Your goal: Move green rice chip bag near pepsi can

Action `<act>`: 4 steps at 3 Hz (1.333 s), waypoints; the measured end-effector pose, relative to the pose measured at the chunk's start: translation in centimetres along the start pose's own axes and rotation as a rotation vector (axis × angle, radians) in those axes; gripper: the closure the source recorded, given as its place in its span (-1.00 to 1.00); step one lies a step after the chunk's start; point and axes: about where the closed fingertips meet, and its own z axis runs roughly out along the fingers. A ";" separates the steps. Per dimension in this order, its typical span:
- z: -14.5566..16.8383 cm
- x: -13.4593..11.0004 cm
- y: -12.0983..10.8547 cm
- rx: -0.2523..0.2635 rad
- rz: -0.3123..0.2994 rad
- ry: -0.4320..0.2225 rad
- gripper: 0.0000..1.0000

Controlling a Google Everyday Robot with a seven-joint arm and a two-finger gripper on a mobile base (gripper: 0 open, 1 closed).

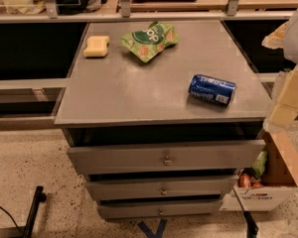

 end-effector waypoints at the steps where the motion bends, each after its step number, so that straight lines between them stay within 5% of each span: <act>1: 0.0 0.0 0.0 0.000 0.000 0.000 -1.00; 2: -0.1 -0.7 -0.7 0.028 -0.024 0.003 -1.00; 4: 1.6 -3.8 -6.2 0.105 -0.121 -0.028 -1.00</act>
Offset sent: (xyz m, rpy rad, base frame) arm 0.0191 0.0105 0.0039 -0.0377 -0.0482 0.0396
